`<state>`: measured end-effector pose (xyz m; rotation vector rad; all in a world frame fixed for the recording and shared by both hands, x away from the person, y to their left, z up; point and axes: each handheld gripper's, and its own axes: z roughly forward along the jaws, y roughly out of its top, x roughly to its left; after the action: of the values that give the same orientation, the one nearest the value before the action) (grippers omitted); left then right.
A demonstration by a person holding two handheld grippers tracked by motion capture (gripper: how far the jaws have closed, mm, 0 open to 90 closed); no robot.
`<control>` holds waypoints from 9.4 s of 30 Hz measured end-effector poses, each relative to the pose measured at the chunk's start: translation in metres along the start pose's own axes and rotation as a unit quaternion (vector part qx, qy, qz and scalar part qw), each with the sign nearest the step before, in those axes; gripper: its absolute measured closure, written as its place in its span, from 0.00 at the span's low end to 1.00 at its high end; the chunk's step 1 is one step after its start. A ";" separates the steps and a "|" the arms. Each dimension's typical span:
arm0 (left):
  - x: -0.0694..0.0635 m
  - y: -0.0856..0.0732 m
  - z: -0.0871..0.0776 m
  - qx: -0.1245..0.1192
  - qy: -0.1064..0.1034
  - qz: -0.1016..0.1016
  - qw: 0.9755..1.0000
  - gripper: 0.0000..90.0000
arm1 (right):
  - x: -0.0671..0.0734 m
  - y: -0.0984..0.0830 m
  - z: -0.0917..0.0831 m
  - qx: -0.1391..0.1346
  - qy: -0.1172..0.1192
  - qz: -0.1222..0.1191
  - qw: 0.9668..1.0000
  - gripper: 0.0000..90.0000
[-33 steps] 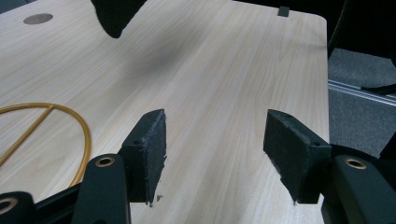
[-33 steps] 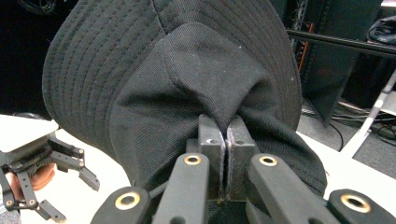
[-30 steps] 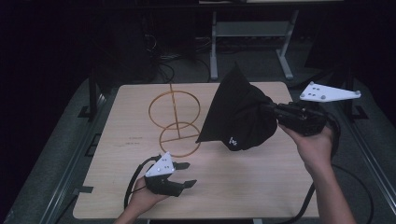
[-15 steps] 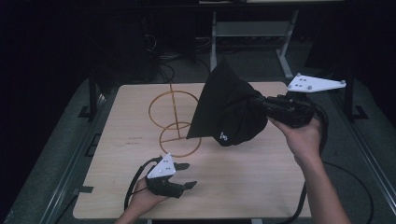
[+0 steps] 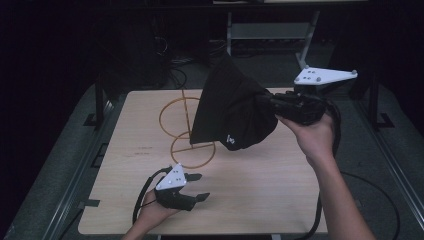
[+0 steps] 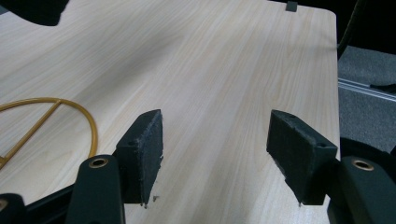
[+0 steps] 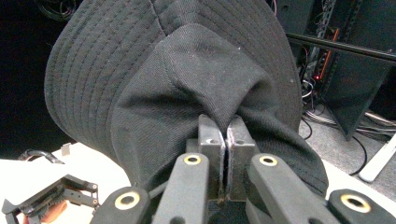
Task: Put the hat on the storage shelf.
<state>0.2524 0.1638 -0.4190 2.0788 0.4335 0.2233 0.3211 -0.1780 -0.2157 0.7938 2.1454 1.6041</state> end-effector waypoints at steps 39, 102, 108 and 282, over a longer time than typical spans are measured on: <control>0.004 0.004 0.005 -0.014 -0.011 0.012 1.000 0.39 | 0.013 0.093 0.104 0.035 0.041 -0.023 0.998 0.97; -0.014 0.005 0.013 0.013 -0.034 0.040 0.999 0.38 | 0.029 0.070 0.166 0.117 0.060 -0.014 0.991 0.46; -0.012 0.004 0.013 0.012 -0.036 0.029 0.999 0.37 | 0.018 0.061 0.150 0.106 0.059 0.003 0.993 0.42; -0.020 0.002 0.023 0.024 -0.032 0.030 0.999 0.34 | -0.022 -0.245 -0.093 0.087 -0.114 0.156 0.977 0.26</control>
<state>0.2423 0.1373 -0.4285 2.1417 0.3412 0.1830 0.2288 -0.3127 -0.4226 1.3592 2.0911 1.3916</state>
